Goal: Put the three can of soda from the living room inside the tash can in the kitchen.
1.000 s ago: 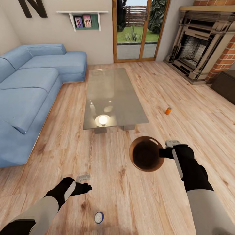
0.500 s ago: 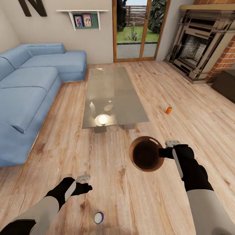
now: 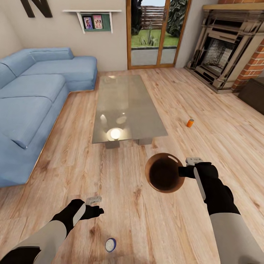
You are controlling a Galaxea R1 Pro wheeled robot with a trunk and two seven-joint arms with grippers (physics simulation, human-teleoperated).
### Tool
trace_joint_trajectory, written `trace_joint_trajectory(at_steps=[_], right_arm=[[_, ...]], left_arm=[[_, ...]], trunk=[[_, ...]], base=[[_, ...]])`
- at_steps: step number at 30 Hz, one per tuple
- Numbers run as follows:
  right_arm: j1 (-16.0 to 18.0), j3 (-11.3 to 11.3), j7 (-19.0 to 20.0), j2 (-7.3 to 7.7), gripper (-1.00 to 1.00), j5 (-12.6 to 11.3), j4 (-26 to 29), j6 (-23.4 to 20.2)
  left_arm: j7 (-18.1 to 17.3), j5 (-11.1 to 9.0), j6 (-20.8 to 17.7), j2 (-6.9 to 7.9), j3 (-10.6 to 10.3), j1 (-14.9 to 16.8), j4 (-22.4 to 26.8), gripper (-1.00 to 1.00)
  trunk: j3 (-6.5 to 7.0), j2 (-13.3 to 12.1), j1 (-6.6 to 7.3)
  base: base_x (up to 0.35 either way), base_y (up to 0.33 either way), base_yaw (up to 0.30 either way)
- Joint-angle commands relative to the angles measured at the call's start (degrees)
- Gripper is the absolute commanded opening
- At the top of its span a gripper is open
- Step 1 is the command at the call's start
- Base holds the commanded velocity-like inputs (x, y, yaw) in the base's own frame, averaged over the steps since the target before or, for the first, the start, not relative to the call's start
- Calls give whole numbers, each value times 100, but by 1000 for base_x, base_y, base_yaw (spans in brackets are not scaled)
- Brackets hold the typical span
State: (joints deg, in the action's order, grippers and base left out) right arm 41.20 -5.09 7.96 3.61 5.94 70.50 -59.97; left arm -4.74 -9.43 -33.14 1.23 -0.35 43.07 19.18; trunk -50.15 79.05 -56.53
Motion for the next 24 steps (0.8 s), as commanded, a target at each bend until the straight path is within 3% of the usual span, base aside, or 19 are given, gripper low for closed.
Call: trace_joint_trajectory(at_steps=[1,24], right_arm=[[2,-1,21,-1,-100,-76,3,-3],[61,11,20,-18,-100,-76,8,-3]], left_arm=[[0,0,0,0,0,0,-1,100],[6,12,15,-8,-3,-3,-2,100]], trunk=[[-18,42,-22],[-431,965,-527]], base=[[0,0,0],[0,0,0]])
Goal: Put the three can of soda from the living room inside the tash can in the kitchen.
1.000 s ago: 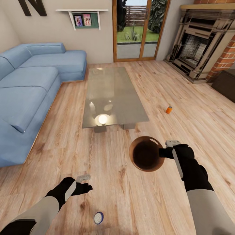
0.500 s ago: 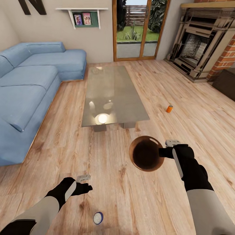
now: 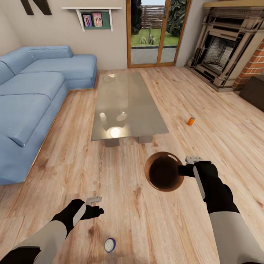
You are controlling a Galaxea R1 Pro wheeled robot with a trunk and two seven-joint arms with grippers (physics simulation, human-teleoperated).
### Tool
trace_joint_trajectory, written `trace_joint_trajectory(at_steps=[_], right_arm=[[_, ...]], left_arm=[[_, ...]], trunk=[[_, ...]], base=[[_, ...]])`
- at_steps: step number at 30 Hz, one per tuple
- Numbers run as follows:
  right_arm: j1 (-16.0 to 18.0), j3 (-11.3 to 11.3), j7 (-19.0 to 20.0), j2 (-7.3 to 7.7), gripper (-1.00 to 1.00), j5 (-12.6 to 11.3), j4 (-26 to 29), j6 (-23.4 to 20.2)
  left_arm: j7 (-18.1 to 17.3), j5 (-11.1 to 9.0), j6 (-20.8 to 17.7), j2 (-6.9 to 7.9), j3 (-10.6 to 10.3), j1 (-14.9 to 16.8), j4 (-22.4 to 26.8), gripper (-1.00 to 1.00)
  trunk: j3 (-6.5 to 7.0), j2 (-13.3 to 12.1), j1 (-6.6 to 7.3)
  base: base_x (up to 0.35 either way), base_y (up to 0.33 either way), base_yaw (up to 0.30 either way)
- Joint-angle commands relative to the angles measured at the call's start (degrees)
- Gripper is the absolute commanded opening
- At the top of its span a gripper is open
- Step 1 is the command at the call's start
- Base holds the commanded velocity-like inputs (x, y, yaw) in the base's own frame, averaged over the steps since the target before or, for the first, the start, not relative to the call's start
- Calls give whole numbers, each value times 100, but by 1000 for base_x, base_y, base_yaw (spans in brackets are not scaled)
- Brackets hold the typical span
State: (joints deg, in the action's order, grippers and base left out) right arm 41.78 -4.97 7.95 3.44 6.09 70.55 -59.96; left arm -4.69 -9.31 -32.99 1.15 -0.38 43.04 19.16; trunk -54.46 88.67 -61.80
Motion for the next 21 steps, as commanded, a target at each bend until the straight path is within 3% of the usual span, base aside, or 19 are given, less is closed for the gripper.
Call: trace_joint_trajectory(at_steps=[1,21], right_arm=[[3,0,21,-1,-100,-91,2,-4],[14,144,22,-1,-100,-95,0,-4]], left_arm=[[1,0,1,0,1,-1,0,100],[-6,11,169,-13,-4,-44,-17,100]], trunk=[[-18,42,-22],[-377,844,-461]], base=[[0,0,0],[0,0,0]])
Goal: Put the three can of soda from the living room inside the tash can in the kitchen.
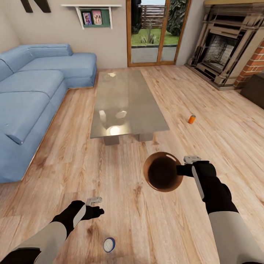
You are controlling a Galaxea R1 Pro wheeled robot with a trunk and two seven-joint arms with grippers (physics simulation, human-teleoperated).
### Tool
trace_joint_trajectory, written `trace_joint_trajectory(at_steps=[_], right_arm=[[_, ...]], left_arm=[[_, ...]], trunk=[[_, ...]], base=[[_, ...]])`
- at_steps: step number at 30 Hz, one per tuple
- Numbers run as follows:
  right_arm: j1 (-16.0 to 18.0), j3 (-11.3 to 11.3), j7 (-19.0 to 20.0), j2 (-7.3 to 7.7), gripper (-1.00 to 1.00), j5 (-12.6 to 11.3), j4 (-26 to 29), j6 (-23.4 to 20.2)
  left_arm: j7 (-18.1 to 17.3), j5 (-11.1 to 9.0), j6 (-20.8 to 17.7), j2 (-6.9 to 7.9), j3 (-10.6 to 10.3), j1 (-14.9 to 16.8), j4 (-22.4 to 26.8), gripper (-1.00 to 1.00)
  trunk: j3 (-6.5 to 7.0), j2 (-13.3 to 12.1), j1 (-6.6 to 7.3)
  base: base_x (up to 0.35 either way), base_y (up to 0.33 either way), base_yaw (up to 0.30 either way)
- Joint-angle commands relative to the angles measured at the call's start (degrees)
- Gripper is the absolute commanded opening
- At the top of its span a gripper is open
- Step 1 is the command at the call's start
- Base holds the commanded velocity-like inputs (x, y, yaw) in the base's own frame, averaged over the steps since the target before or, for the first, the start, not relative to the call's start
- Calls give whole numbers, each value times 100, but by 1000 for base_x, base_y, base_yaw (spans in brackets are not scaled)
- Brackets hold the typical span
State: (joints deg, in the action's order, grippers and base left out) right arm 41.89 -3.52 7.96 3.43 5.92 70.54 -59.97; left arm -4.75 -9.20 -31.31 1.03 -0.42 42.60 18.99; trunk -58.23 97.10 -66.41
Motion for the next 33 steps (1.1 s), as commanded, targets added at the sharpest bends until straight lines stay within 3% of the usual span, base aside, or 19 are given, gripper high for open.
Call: trace_joint_trajectory(at_steps=[1,33], right_arm=[[26,0,21,-1,-100,-80,7,-3],[677,5,15,7,-100,-79,10,-3]], left_arm=[[0,0,1,-2,0,-4,0,100],[-4,6,-7,-93,-2,-10,-9,100]], trunk=[[-18,42,-22],[-592,1325,-725]], base=[[0,0,0],[0,0,0]])
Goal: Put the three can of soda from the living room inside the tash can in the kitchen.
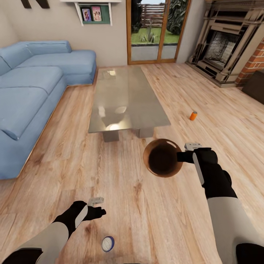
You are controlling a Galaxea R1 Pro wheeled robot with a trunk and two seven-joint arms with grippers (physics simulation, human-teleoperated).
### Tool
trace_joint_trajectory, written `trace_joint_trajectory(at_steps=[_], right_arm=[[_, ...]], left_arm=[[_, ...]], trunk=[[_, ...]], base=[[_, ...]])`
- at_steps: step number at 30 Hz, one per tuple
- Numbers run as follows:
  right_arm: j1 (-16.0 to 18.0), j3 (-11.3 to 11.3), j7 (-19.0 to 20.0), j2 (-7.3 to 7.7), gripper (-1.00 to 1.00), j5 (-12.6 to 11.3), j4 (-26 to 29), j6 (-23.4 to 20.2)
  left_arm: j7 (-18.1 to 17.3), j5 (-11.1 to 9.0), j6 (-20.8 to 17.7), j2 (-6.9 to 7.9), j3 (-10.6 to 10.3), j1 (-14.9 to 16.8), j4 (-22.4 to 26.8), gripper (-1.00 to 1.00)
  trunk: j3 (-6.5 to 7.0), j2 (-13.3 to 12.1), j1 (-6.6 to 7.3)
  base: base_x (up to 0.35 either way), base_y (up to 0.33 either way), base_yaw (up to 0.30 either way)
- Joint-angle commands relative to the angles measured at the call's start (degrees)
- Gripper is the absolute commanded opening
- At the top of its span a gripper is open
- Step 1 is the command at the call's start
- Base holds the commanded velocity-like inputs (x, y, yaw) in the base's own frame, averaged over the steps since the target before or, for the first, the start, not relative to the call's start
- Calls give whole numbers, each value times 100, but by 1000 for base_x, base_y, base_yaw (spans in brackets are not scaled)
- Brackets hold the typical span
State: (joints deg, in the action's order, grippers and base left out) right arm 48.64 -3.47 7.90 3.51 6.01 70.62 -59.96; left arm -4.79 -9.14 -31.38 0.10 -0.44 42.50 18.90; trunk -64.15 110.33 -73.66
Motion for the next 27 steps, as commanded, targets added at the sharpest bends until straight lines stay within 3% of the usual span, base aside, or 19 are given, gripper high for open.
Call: trace_joint_trajectory(at_steps=[1,6,12,18,21,27], right_arm=[[42,-10,20,13,-100,-86,-17,-4],[194,-44,19,59,-100,-64,-115,-4],[292,-107,18,76,-100,449,-158,-4],[342,-246,18,85,-100,627,-162,-4],[406,-279,18,91,-100,833,-161,-4],[489,-444,18,86,-100,1041,-166,-4]], left_arm=[[1,0,0,0,0,0,0,100],[3,0,0,-1,0,-2,0,100],[-3,0,0,-1,0,-2,0,100],[-4,0,0,-1,0,-4,0,100],[-5,0,-6,-10,0,-5,0,100],[-11,0,-15,-100,0,-5,0,100]], trunk=[[-18,42,-22],[-108,243,-132],[-215,483,-264],[-323,724,-395],[-377,844,-461],[-485,1085,-593]], base=[[0,0,0],[0,0,0],[0,0,0],[0,0,0],[0,0,0],[0,0,0]])
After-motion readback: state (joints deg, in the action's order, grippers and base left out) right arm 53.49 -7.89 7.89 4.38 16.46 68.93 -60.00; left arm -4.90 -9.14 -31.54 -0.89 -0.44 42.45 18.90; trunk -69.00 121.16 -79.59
